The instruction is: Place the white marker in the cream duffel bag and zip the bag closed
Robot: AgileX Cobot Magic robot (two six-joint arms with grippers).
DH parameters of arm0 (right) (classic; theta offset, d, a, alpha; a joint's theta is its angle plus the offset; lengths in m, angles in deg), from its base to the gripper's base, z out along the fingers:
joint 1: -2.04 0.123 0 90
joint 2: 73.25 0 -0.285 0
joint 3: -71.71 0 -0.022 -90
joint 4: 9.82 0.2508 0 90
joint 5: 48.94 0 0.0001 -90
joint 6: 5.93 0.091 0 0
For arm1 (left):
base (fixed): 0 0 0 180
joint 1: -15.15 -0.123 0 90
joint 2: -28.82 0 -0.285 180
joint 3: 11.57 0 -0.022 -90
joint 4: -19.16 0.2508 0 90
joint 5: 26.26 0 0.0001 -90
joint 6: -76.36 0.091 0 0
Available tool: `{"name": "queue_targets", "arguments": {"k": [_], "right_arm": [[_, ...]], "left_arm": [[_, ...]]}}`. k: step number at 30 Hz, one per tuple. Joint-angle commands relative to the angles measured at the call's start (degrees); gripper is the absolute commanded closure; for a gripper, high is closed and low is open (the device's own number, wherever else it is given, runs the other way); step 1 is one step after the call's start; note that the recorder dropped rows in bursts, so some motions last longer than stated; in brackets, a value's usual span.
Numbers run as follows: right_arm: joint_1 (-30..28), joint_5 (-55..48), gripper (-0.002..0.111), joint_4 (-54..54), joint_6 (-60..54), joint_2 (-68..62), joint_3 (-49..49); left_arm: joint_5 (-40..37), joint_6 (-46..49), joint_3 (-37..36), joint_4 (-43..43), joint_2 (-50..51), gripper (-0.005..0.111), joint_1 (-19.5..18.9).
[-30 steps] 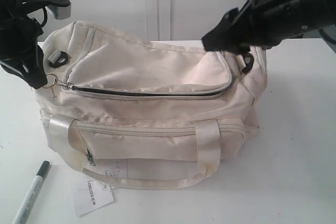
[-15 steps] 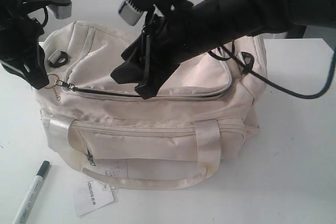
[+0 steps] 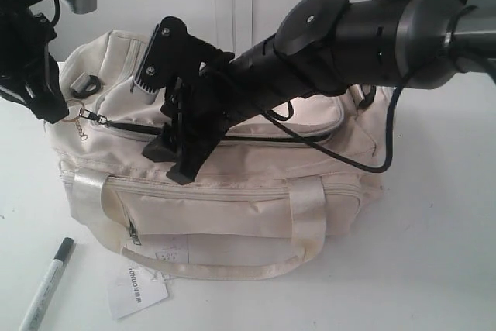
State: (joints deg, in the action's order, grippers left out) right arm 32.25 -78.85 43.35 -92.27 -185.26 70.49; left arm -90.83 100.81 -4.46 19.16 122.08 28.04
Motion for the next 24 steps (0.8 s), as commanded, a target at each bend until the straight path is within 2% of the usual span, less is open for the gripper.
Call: {"name": "queue_targets", "arguments": {"k": [1, 7, 9, 13, 18, 24], "right_arm": [[0.54, 2.16, 0.047, 0.09, -0.96, -1.54, 0.89], [0.58, 7.48, 0.048, 0.68, 0.01, -2.2, 0.89], [0.58, 6.9, 0.052, 0.68, 0.01, -2.2, 0.89], [0.68, 5.46, 0.068, 0.68, -0.11, -2.2, 0.89], [0.68, 5.22, 0.108, 0.68, -0.11, -2.2, 0.89], [0.68, 4.49, 0.108, 0.68, -0.11, -1.31, 0.89]], "left_arm": [[-3.97, -0.16, -0.34, 0.0, -0.76, 0.107, -0.17], [-4.08, -0.16, -0.34, 0.0, -0.75, 0.107, -0.17], [-4.08, -0.16, -0.34, 0.0, -0.75, 0.107, -0.17], [-4.08, -0.16, -0.34, 0.0, -0.75, 0.107, -0.17], [-4.08, -0.16, -0.34, 0.0, -0.75, 0.107, -0.17], [-3.98, 1.18, -0.34, 0.97, -0.75, 0.107, -0.17]]}}
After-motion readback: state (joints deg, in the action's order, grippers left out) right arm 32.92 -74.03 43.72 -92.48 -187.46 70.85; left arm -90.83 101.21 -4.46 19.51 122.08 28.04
